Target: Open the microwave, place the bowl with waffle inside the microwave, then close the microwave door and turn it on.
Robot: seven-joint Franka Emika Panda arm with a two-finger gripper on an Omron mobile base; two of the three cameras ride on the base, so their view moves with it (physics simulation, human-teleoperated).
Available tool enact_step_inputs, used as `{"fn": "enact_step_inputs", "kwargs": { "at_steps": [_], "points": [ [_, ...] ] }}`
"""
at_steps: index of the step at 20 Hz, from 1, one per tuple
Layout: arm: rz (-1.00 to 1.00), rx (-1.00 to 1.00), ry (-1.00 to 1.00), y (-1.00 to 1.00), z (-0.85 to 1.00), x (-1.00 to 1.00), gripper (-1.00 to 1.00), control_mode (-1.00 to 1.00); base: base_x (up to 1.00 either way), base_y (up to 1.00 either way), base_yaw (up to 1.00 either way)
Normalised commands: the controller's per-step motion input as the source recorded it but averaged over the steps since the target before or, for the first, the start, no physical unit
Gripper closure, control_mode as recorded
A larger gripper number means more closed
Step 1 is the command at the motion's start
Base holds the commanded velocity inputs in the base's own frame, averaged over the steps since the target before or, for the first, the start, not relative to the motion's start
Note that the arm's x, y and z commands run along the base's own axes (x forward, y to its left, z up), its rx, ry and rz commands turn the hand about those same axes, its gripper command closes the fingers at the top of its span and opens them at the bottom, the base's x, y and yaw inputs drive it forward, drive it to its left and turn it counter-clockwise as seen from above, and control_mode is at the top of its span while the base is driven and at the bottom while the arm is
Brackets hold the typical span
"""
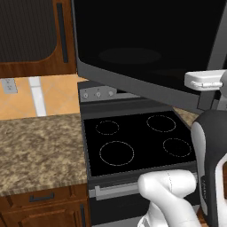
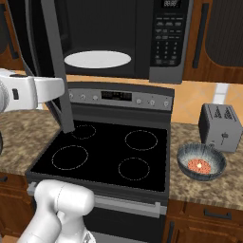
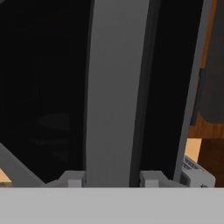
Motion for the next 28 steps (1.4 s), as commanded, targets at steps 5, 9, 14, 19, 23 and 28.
{"fn": "enact_step_inputs", "kwargs": {
  "at_steps": [5, 9, 14, 19, 23, 28],
  "points": [
    [0.0, 0.0, 0.0, 0.0, 0.0, 0.0, -1.0, -1.0, 0.0, 0.0, 0.0],
    [0.0, 0.0, 0.0, 0.0, 0.0, 0.0, -1.0, -1.0, 0.0, 0.0, 0.0],
    [0.01, 0.0, -0.03, 0.0, -0.05, -0.34, -1.0, -1.0, 0.0, 0.0, 0.0],
    [0.15, 0.01, -0.08, -0.26, 0.0, -0.89, -1.0, -1.0, 0.0, 0.0, 0.0],
    [0.3, 0.12, -0.01, -0.92, 0.0, 0.11, -1.0, -1.0, 0.0, 0.0, 0.0],
    [0.36, 0.12, 0.0, -0.88, -0.05, 0.06, -1.0, -1.0, 0.0, 0.0, 0.0]
  ]
}}
